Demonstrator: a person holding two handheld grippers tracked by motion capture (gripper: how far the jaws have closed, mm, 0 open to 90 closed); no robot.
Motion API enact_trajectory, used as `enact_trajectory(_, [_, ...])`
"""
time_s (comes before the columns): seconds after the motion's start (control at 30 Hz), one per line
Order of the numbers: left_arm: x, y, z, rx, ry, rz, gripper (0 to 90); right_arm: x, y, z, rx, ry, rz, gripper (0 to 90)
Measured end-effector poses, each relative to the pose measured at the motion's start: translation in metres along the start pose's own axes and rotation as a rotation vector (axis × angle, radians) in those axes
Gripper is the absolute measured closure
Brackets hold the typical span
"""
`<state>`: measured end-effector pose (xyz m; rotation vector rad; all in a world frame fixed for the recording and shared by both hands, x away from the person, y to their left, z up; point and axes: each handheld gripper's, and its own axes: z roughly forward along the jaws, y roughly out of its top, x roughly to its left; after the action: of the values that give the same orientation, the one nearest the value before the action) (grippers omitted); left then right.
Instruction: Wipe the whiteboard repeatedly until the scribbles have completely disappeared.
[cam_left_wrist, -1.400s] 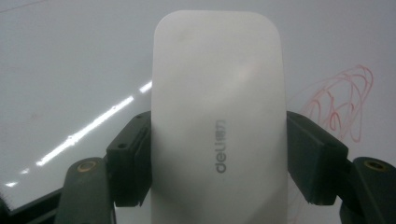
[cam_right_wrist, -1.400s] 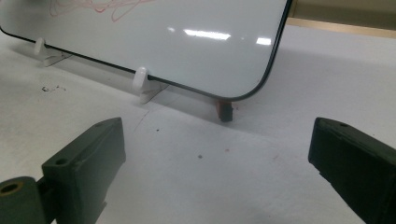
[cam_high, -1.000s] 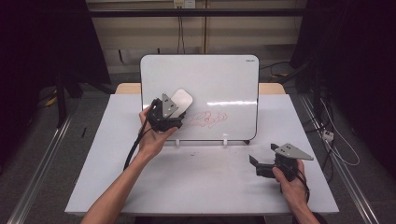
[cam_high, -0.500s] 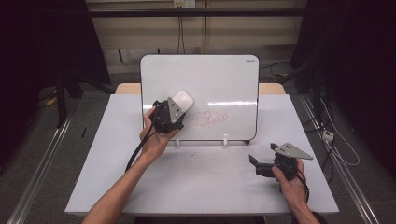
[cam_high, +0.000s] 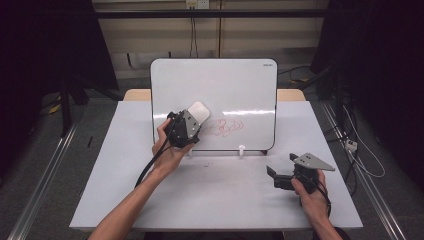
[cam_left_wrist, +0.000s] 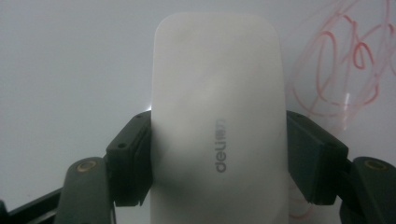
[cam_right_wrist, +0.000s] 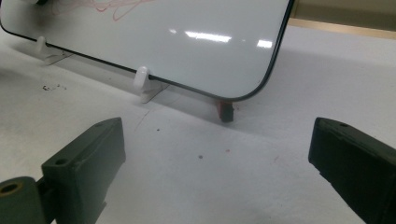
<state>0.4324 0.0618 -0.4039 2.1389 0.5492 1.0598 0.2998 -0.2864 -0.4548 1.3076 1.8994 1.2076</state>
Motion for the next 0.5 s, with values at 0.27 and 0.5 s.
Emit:
enact_trajectory(0.27, [0.0, 0.002, 0.0, 0.014, -0.01, -0.014, 31.2, 0.001, -0.001, -0.002, -0.006, 0.008, -0.005, 3.7])
enact_trajectory(0.5, [0.025, 0.01, 0.003, 0.008, 0.01, -0.084, 31.2, -0.001, -0.002, -0.002, -0.003, 0.014, -0.005, 3.7])
